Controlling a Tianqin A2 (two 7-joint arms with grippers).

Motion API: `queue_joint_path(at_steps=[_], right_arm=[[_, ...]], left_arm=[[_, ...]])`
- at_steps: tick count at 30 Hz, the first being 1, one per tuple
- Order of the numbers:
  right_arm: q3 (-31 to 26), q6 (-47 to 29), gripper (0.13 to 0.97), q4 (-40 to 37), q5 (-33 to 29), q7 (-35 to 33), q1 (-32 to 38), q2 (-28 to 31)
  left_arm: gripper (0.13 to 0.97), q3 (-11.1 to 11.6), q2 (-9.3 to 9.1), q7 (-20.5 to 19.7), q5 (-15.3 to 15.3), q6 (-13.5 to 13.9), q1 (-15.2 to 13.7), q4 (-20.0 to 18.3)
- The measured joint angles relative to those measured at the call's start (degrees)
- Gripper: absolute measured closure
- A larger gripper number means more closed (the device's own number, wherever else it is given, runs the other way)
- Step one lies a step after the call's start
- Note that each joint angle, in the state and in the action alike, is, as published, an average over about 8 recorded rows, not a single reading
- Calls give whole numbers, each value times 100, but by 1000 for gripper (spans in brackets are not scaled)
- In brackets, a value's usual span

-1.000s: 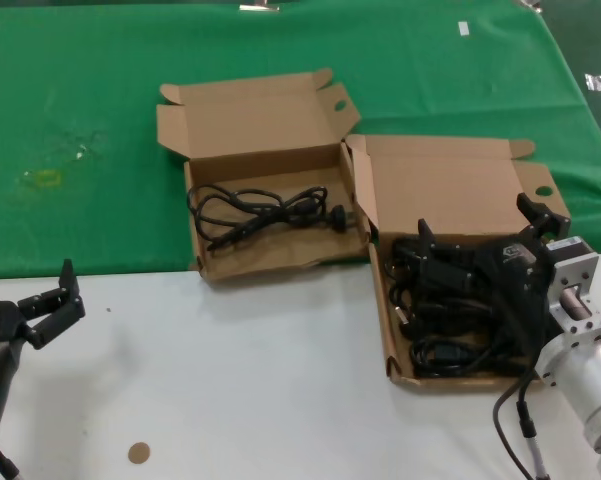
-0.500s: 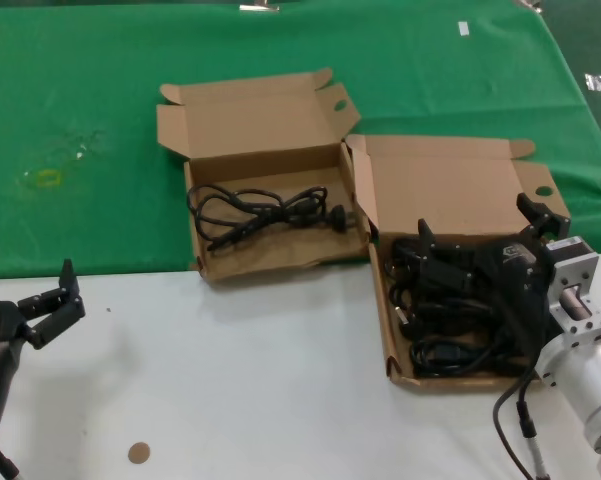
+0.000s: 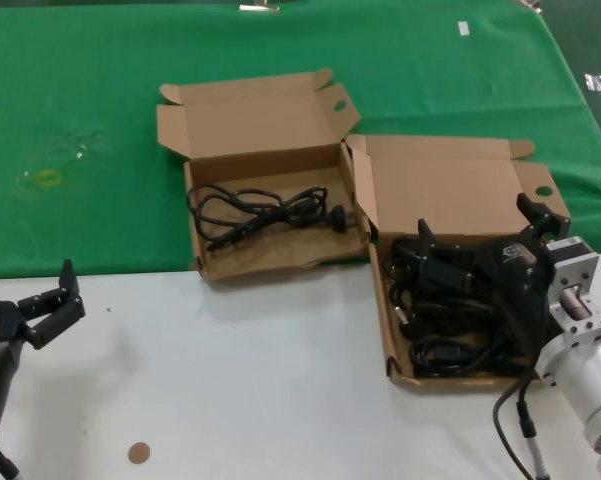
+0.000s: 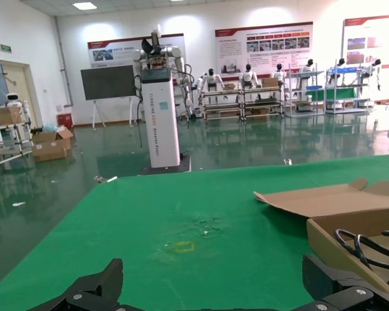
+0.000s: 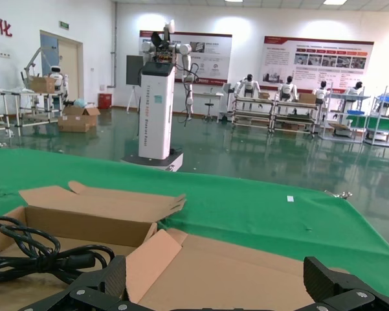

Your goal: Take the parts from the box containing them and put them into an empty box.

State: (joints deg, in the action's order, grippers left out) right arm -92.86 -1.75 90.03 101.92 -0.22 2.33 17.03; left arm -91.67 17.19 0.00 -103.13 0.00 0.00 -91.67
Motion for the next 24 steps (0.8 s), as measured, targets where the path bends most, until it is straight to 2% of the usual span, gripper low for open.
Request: queue_joint_path(at_steps=[24], right_arm=[[0,0,129,0,0,0,0,0]], left_arm=[[132,0,0,0,0,0,0,0]])
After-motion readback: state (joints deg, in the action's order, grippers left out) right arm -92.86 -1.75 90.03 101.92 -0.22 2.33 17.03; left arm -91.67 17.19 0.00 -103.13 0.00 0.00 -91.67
